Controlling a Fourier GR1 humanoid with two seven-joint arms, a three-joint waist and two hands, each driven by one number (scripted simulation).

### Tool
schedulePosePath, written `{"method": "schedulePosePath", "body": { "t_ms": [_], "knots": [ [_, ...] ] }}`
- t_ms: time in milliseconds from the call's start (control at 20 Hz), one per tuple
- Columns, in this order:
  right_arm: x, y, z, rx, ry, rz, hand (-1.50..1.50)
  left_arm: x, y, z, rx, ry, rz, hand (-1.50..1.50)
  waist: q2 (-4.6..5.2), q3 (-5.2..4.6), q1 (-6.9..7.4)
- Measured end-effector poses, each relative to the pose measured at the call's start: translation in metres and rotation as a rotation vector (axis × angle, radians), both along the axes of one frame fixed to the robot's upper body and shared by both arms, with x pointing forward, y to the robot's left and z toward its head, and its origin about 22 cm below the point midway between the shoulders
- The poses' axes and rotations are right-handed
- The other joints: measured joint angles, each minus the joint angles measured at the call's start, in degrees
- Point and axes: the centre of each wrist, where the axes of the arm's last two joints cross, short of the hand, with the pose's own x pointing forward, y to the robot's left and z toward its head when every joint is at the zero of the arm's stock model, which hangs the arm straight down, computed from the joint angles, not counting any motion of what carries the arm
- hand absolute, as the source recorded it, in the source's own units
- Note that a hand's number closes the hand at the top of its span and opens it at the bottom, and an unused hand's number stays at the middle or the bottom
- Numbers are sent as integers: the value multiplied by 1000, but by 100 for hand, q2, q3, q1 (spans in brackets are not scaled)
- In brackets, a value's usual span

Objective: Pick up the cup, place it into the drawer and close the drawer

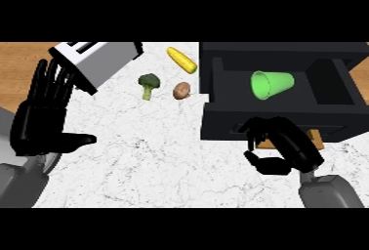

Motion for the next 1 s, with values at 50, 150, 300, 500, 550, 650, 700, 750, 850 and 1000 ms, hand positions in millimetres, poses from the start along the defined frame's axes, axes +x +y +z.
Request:
{"method": "schedulePosePath", "body": {
  "t_ms": [50, 150, 300, 500, 550, 650, 700, 750, 850, 1000],
  "knots": [
    [5, 3, -3, -11, 7, -4, -150, -2, 7, -3, -1, -2, 2, -150, 1, -1, -13],
    [13, 5, -17, -47, 17, -11, -150, -7, 14, -3, -3, -1, 8, -150, 2, -1, -18],
    [29, 14, -32, -99, 35, -16, -150, -13, 30, -9, -3, -1, 7, -150, 7, -1, -16],
    [50, 7, -47, -127, 54, -10, -150, -24, 42, -13, -7, 0, 9, -150, 1, -1, -20],
    [58, 9, -50, -129, 54, -13, -150, -25, 40, -14, -10, 3, 7, -150, -2, -4, -19],
    [70, 12, -57, -128, 57, -19, -150, -25, 48, -17, -12, 0, 5, -150, -4, -9, -8],
    [76, 11, -59, -123, 60, -17, -150, -23, 51, -17, -11, 1, 9, -150, -3, -9, -5],
    [82, 12, -60, -119, 67, -16, -150, -23, 55, -20, -10, -4, 8, -150, -2, -11, -8],
    [96, 9, -59, -110, 83, -17, -150, -23, 58, -17, -13, -4, 5, -150, 3, -10, 20],
    [109, 2, -60, -82, 89, 0, -150, -22, 61, -15, -16, -5, -6, -150, -18, -23, 44]
  ]
}}
